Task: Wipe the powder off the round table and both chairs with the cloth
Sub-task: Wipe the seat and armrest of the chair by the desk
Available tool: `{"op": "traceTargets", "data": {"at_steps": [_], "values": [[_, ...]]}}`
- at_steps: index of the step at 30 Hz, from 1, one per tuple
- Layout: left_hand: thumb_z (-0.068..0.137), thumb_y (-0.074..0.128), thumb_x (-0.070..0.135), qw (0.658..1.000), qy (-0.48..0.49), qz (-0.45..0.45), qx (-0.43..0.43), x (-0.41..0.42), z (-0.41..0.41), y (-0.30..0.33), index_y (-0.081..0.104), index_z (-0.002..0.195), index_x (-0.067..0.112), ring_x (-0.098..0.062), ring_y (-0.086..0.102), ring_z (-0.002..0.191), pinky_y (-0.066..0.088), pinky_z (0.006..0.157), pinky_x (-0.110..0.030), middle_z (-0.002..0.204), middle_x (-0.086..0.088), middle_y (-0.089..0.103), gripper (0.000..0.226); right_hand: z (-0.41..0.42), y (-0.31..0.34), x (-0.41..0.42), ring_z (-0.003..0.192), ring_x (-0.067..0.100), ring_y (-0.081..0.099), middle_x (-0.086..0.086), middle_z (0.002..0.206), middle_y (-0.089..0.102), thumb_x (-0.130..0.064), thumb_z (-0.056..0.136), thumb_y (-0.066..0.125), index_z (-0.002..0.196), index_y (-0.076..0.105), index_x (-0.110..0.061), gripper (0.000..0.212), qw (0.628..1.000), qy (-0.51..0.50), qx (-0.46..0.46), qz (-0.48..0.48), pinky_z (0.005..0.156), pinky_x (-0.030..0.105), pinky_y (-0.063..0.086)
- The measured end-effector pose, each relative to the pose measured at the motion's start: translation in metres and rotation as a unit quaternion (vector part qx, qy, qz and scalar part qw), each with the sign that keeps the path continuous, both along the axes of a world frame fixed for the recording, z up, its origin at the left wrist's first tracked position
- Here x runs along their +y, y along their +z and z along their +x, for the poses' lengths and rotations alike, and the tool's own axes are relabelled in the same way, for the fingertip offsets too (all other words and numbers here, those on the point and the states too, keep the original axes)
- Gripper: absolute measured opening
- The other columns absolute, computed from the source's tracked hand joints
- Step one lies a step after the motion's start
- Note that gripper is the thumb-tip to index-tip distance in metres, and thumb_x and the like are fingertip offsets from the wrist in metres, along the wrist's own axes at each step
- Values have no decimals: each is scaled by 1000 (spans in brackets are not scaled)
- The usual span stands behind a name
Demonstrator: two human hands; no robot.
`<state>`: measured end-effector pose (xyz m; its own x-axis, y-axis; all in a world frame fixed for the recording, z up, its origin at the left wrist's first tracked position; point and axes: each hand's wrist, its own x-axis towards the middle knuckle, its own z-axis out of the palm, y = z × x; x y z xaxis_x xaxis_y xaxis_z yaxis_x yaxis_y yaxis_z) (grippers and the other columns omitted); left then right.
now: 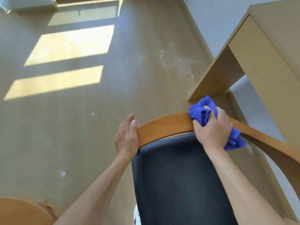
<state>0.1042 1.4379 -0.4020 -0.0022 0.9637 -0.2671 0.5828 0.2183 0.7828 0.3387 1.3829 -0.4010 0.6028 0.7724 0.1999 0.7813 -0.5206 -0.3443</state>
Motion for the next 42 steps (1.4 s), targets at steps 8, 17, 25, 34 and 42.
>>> {"op": "traceTargets", "data": {"at_steps": [8,17,25,34,42], "values": [[92,45,45,921,152,-144,-329,18,-7,0,62,109,19,-18,64,93,52,83,-28,97,1,69,36,-156,-2,11,115,31,52,9,124,57,-42,68,59,116,63,-20,53,966,258,15,-26,93,45,38],[91,8,57,942,-263,113,175,-23,-24,-6,17,150,31,-8,4,146,1,119,-33,155,15,11,65,-59,0,2,120,34,52,10,126,57,-38,69,51,121,60,-22,56,963,267,-14,-43,96,51,40],[97,22,43,829,-395,207,338,-57,-66,-6,22,151,11,-24,8,147,9,117,-43,160,-7,9,62,100,12,-53,123,34,42,9,130,50,-38,87,55,127,54,-20,44,991,22,-12,-130,101,49,32],[98,27,41,837,-400,183,325,-62,-66,-8,17,151,6,-25,3,147,2,117,-33,160,-10,4,64,69,8,-63,107,44,46,22,119,53,-39,84,53,120,60,-8,48,992,-101,-18,-74,92,55,36],[97,21,43,849,-397,211,278,-59,-66,-18,16,152,8,-25,6,147,1,118,-30,160,-11,9,65,-106,8,8,99,31,51,7,118,57,-37,64,67,115,62,-23,53,976,204,-28,-72,80,40,33]]}}
